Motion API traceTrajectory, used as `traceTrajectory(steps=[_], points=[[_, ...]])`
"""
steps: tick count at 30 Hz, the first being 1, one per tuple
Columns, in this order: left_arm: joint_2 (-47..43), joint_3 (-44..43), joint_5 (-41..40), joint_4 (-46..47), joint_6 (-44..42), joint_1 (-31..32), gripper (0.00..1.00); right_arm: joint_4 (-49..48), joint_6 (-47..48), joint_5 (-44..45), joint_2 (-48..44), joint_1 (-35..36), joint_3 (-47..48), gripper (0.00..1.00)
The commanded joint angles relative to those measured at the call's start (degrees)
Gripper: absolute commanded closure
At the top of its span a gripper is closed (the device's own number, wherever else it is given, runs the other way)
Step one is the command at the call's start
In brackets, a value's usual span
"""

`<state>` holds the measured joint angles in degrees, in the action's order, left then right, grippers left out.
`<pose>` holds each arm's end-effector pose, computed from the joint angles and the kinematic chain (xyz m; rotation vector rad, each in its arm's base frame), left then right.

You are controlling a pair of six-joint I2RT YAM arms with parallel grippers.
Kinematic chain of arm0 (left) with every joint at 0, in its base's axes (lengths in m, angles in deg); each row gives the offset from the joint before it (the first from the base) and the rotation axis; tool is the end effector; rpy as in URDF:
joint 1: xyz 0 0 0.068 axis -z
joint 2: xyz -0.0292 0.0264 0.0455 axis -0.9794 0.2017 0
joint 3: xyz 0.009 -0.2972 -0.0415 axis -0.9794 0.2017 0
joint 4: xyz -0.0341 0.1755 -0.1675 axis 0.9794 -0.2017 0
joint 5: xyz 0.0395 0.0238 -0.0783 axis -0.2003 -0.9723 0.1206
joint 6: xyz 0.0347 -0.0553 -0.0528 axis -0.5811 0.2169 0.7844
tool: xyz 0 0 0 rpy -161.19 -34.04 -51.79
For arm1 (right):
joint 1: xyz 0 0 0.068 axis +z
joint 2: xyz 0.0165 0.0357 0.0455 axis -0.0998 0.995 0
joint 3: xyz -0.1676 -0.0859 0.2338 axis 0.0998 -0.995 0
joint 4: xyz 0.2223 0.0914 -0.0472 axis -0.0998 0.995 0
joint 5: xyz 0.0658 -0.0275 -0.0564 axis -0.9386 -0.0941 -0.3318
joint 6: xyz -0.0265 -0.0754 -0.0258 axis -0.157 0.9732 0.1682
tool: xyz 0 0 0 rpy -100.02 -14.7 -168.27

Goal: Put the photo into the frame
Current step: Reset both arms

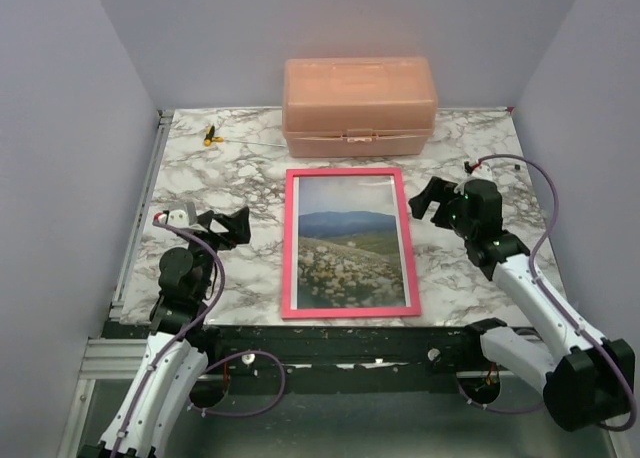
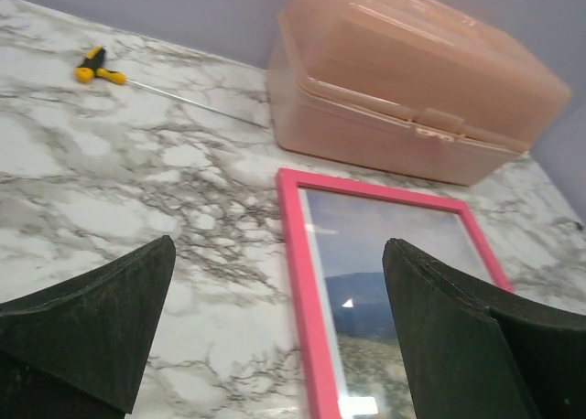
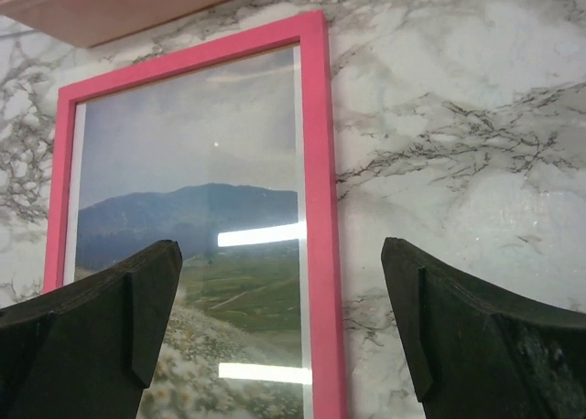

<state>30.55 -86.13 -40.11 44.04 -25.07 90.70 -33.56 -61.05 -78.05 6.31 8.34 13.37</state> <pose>0.1262 -0.0245 0.2732 -0.2460 1.5279 -0.5327 0.2270 0.0546 0.2728 0.2466 2.1045 0.3947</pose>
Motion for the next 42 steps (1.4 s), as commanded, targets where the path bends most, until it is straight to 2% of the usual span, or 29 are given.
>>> traceTrajectory(steps=[1, 8, 12, 17, 18, 21, 22, 24, 26, 27, 29, 30, 32, 35, 38, 39, 40, 41, 42], points=[[-1.47, 3.72, -9.1, 5.25, -11.57, -0.35, 0.02, -12.45, 6.33, 5.87, -7.25, -0.38, -6.06, 0.0], [2.34, 8.49, -12.77, 12.36, -18.19, -0.38, 0.01, -20.64, 11.85, 15.96, -16.11, -0.53, -15.48, 0.0], [11.74, 10.29, -17.94, 20.23, -18.57, -0.45, 0.02, -30.97, 12.22, 18.86, -16.72, -0.79, -23.66, 0.0], [27.38, 9.86, -21.77, 33.74, -19.72, -0.81, 0.02, -44.7, 12.95, 23.09, -8.81, -1.46, -29.52, 0.0], [29.79, 8.38, -21.62, 33.34, -20.4, -0.82, 0.01, -48.25, 13.79, 22.99, -6.52, -1.69, -30.52, 0.0], [36.59, 7.82, -23.74, 45.16, -25.23, -1.09, 0.02, -56.83, 13.41, 24.64, -0.52, -2.43, -33.71, 0.0], [39.0, 8.06, -23.52, 50.07, -27.04, -1.47, 0.02, -60.62, 13.57, 24.55, 0.98, -2.71, -34.73, 0.0], [43.31, 8.37, -22.64, 57.74, -29.21, -2.2, 0.01, -61.79, 14.77, 22.91, 2.94, -3.0, -34.2, 0.0], [47.62, 8.65, -19.48, 61.51, -28.53, -3.36, 0.01, -67.48, 16.56, 21.38, 5.08, -3.16, -35.11, 0.0], [50.26, 9.23, -18.46, 66.33, -29.64, -3.99, 0.01, -68.27, 16.76, 21.16, 6.36, -3.45, -34.72, 0.0], [53.08, 9.76, -17.42, 69.24, -29.82, -4.16, 0.01, -70.58, 17.5, 19.45, 9.54, -3.93, -33.59, 0.0], [53.38, 9.4, -17.31, 69.43, -30.53, -4.16, 0.02, -72.06, 18.04, 18.45, 11.9, -4.08, -32.9, 0.0], [51.5, 7.49, -14.58, 62.04, -28.76, -4.64, 0.01, -74.72, 19.04, 17.38, 16.66, -4.62, -30.76, 0.0], [51.59, 6.11, -15.52, 59.43, -27.06, -5.53, 0.01, -78.53, 19.48, 16.19, 23.79, -5.77, -27.5, 0.0], [52.0, 6.55, -15.78, 61.54, -27.29, -5.65, 0.02, -93.62, 20.51, 16.24, 35.09, -6.75, -28.53, 0.0], [51.81, 6.24, -15.76, 60.18, -27.0, -5.66, 0.02, -91.38, 20.98, 15.63, 34.73, -6.53, -27.77, 0.0], [51.87, 6.03, -15.7, 60.02, -26.97, -5.66, 0.02, -84.55, 19.69, 15.08, 32.76, -6.57, -26.68, 0.0], [51.94, 6.28, -15.78, 60.75, -27.04, -5.64, 0.02, -85.23, 19.51, 15.34, 33.17, -6.65, -26.53, 0.0], [51.9, 6.33, -15.81, 60.83, -27.06, -5.64, 0.02, -90.12, 20.46, 15.62, 34.7, -6.62, -27.15, 0.0]])
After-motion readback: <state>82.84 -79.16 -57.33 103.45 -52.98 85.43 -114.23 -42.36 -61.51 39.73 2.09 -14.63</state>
